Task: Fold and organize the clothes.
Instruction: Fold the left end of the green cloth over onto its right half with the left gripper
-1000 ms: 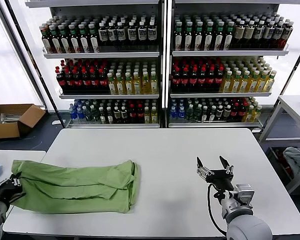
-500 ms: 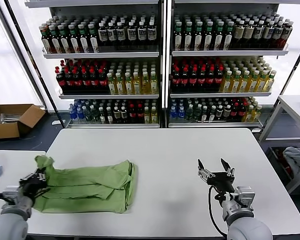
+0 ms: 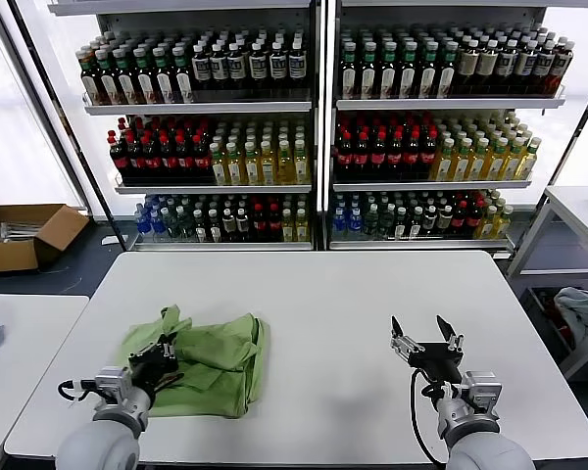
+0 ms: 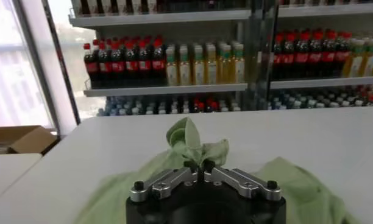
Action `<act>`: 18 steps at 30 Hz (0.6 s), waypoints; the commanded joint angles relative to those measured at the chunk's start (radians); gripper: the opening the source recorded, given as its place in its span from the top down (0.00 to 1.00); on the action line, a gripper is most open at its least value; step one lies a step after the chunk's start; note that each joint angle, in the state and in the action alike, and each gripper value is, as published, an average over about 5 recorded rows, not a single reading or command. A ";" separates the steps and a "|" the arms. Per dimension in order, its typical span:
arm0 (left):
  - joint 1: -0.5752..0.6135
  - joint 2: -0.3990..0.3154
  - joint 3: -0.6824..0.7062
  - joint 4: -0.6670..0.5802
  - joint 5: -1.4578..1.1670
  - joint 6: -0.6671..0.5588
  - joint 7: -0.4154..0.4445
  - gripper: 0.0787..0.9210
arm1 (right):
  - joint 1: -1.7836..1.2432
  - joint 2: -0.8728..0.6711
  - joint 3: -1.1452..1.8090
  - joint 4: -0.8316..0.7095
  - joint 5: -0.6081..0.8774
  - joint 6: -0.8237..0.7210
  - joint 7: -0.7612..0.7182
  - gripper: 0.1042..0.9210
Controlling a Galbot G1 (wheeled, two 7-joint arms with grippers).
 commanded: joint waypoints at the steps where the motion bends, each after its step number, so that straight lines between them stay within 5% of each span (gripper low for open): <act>1: -0.020 -0.057 0.125 -0.034 0.020 0.023 -0.009 0.97 | -0.009 0.003 0.002 -0.001 -0.008 0.002 0.000 0.12; 18: -0.052 -0.092 0.179 0.042 0.087 0.023 0.044 0.97 | -0.025 0.005 -0.004 -0.009 -0.022 0.007 -0.001 0.12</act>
